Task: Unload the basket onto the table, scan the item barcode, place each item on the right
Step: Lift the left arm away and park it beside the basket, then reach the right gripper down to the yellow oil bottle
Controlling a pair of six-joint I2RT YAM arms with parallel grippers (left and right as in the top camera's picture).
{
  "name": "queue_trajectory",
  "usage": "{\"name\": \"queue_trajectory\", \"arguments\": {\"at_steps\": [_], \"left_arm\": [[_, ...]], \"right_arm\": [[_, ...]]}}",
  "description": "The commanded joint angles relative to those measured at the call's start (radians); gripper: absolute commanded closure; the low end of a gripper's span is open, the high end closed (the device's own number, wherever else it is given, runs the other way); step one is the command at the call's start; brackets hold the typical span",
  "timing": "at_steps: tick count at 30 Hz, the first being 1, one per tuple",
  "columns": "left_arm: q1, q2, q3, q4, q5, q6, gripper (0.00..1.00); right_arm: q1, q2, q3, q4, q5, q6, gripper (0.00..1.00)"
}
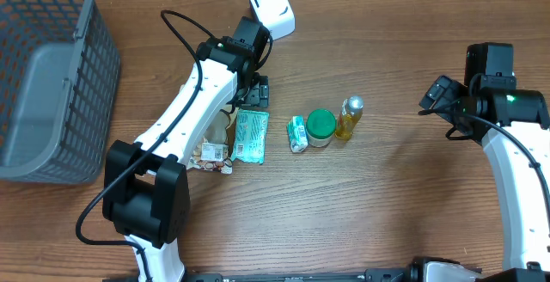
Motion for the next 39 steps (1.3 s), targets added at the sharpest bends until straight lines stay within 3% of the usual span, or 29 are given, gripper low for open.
{"name": "queue_trajectory", "arguments": {"at_steps": [1,7,14,21,22,24,25,26,34,39], "left_arm": [[0.004,-0.001,0.017,0.001,-0.014,0.007,0.00],[0.004,-0.001,0.017,0.001,-0.014,0.007,0.00],[0.004,-0.001,0.017,0.001,-0.014,0.007,0.00],[0.004,-0.001,0.017,0.003,-0.013,0.007,0.00],[0.004,-0.001,0.017,0.022,-0.025,0.013,0.00],[0.007,-0.001,0.019,0.053,-0.011,0.038,0.10],[0.013,-0.003,0.027,0.044,0.018,0.038,0.09],[0.023,-0.003,0.036,0.033,0.050,0.043,0.00],[0.193,-0.113,0.113,-0.032,0.229,0.129,0.00],[0.296,-0.206,0.113,-0.033,0.323,0.176,0.00]], "right_arm": [[-0.001,0.002,0.011,0.032,0.006,0.008,0.00],[-0.001,0.002,0.011,0.055,-0.024,0.008,0.00],[-0.001,0.002,0.011,0.058,-0.204,0.007,0.00],[0.004,0.002,0.011,0.042,-0.347,-0.035,0.14],[0.010,0.002,0.011,0.033,-0.351,-0.041,0.14],[0.027,0.002,0.011,0.019,-0.353,-0.077,0.14],[0.039,0.002,0.011,0.016,-0.353,-0.101,0.13],[0.050,0.002,0.011,0.014,-0.353,-0.121,0.13],[0.158,0.002,0.011,0.048,-0.338,-0.166,0.00],[0.222,0.002,0.011,0.089,-0.337,-0.158,0.00]]}}
